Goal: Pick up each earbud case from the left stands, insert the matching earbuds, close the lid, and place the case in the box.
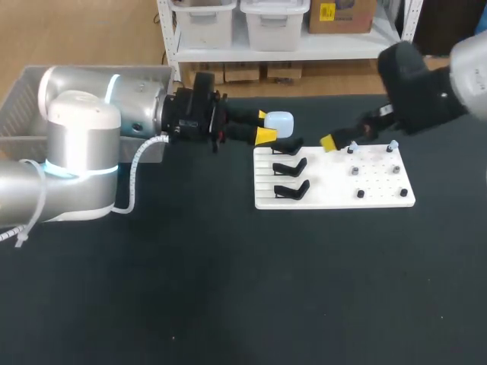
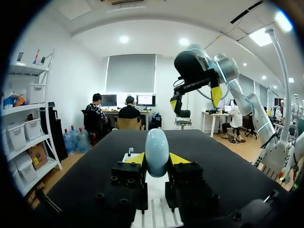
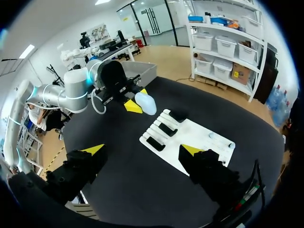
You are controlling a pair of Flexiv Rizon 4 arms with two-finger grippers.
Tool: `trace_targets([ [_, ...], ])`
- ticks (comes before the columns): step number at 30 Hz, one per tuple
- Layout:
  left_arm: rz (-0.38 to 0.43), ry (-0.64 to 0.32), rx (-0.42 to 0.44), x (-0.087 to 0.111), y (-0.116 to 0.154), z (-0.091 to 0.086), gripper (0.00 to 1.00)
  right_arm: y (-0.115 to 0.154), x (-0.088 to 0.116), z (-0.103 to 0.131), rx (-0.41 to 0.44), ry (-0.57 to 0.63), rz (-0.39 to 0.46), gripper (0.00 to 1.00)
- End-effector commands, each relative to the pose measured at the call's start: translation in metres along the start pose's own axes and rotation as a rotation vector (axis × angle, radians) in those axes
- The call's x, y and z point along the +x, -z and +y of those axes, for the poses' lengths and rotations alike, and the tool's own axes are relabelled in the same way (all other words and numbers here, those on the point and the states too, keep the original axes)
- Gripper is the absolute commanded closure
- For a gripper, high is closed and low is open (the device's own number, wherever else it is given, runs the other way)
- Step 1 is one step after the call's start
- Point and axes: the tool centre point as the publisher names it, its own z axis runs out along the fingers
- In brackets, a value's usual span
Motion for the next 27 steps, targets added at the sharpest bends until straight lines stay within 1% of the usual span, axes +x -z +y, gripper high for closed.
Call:
trace_targets([
  [1,-0.001,-0.001,-0.002,0.0,0.0,0.0,1.0,-0.016,-0.008,0.007,0.006,-0.001,0.015,0.0],
  [11,-0.001,-0.001,-0.002,0.0,0.0,0.0,1.0,-0.043,-0.023,0.018,0.003,0.001,0.041,0.0],
  [20,-0.001,-0.001,-0.002,0.0,0.0,0.0,1.0,-0.063,-0.032,0.016,0.022,-0.009,0.064,0.0],
  [27,-0.001,-0.001,-0.002,0.0,0.0,0.0,1.0,-0.075,-0.034,0.009,0.037,-0.025,0.087,0.0],
])
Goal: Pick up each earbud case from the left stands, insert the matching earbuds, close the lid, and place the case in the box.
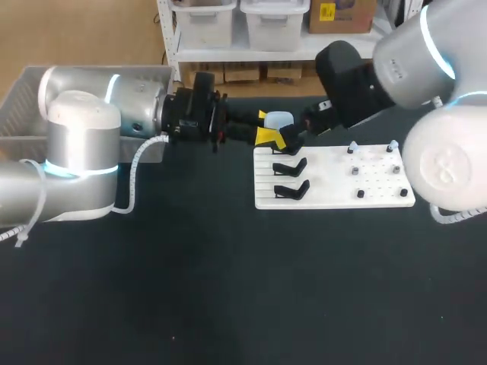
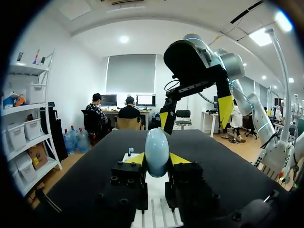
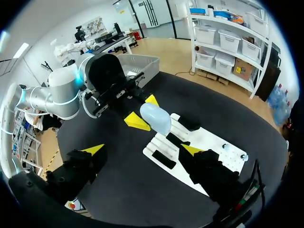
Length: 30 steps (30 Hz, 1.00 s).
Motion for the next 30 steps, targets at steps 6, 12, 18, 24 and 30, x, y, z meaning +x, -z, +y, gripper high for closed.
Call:
trace_targets([
  [6,-0.001,-0.001,-0.002,0.0,0.0,0.0,1.0,-0.016,-0.008,-0.013,0.025,-0.036,0.022,0.0],
  [12,-0.001,-0.001,-0.002,0.0,0.0,0.0,1.0,-0.02,-0.01,-0.021,0.042,-0.052,0.021,0.0],
  [18,-0.001,-0.001,-0.002,0.0,0.0,0.0,1.0,-0.022,-0.012,-0.029,0.061,-0.071,0.016,0.0],
  [24,-0.001,-0.001,-0.002,0.0,0.0,0.0,1.0,-0.024,-0.012,-0.034,0.075,-0.087,0.008,0.0],
  [30,-0.001,-0.001,-0.002,0.0,0.0,0.0,1.0,-0.025,-0.015,-0.04,0.092,-0.107,-0.008,0.0],
])
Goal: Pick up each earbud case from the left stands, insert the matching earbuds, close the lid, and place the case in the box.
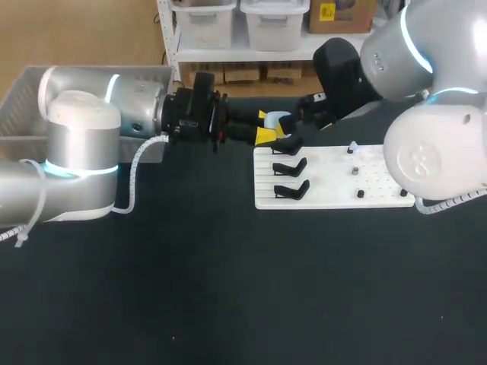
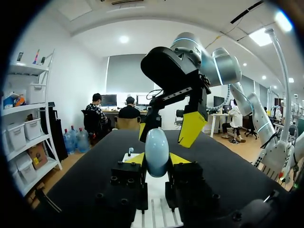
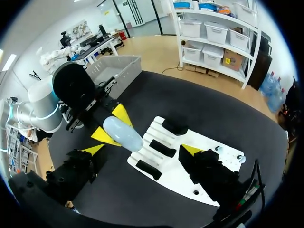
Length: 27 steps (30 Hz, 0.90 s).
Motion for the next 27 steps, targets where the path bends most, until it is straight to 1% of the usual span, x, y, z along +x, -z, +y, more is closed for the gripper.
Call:
trace_targets([
  [1,-0.001,-0.001,-0.002,0.0,0.0,0.0,1.0,-0.002,0.001,-0.002,0.02,-0.011,-0.011,0.0],
  [19,-0.001,-0.001,-0.002,0.0,0.0,0.0,1.0,0.001,-0.006,-0.009,0.055,-0.039,-0.037,0.0],
  [24,-0.001,-0.001,-0.002,0.0,0.0,0.0,1.0,0.003,-0.013,-0.012,0.066,-0.042,-0.05,0.0],
  [27,-0.001,-0.001,-0.002,0.0,0.0,0.0,1.0,0.008,-0.02,-0.013,0.072,-0.039,-0.077,0.0],
])
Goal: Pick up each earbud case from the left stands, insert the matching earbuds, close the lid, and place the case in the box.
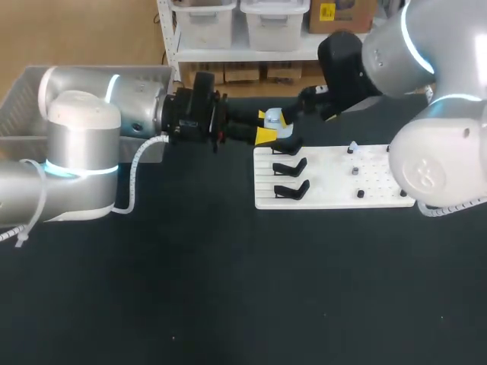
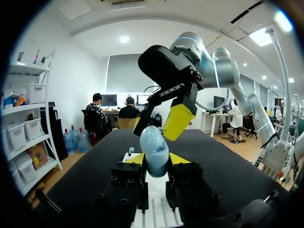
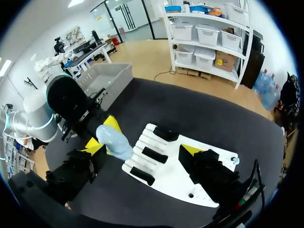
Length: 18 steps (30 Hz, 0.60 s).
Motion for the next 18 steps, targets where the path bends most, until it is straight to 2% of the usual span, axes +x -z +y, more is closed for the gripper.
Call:
trace_targets([
  [1,0.0,-0.001,-0.001,0.0,0.0,-0.001,1.0,0.005,-0.006,-0.001,0.02,0.002,-0.035,0.0],
  [5,0.0,-0.001,-0.001,0.0,0.0,-0.001,1.0,0.018,-0.016,-0.005,0.031,0.028,-0.095,0.0],
  [10,-0.001,-0.013,-0.002,0.0,0.0,-0.001,1.0,0.04,-0.024,-0.015,0.102,0.111,-0.144,0.0],
  [18,-0.017,-0.048,-0.003,0.0,0.001,-0.003,1.0,0.063,-0.019,-0.045,0.197,0.156,-0.108,0.0],
])
